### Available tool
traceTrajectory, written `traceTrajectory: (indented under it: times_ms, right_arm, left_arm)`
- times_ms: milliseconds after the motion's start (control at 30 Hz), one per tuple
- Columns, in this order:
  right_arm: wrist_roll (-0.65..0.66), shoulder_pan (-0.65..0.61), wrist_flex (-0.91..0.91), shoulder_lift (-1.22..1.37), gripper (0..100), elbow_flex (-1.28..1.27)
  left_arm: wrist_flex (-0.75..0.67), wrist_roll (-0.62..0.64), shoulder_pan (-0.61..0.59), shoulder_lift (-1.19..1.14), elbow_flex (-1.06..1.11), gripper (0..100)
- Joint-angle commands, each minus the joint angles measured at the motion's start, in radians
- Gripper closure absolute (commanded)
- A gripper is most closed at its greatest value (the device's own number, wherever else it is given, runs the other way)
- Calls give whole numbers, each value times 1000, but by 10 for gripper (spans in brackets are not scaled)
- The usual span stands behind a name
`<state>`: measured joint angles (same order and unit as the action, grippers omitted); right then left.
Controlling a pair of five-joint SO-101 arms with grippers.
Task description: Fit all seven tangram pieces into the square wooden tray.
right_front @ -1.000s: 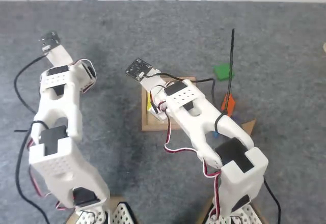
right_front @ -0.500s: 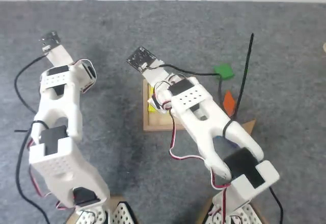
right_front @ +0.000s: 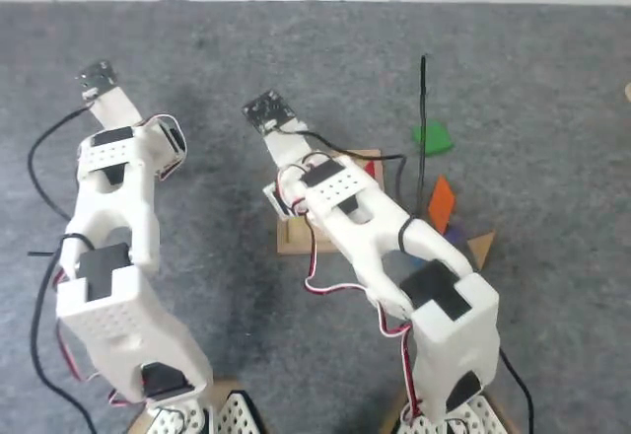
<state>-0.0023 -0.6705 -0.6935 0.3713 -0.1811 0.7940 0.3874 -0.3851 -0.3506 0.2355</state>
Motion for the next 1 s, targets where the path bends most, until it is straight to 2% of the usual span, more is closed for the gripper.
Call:
traceTrajectory:
  times_ms: [0,233,333,567,800,867,967]
  right_arm:
    - [-58,8,-58,8,813,58]
    - [-77,10,-173,12,815,74]
    - [-38,5,-249,38,812,138]
    - [-40,8,-441,209,811,376]
    - [-34,5,-547,282,816,486]
    - [-32,5,-559,289,842,496]
    - [-28,5,-559,291,952,496]
  left_arm:
    - [-21,-28,9,15,-18,815]
    - [-21,-28,9,15,-18,815]
    - [-21,-28,9,15,-18,815]
    - [-21,-28,9,15,-18,815]
    - [-21,-28,5,15,-18,815]
    - [-21,-28,5,15,-18,815]
    - [-21,-28,5,15,-18,815]
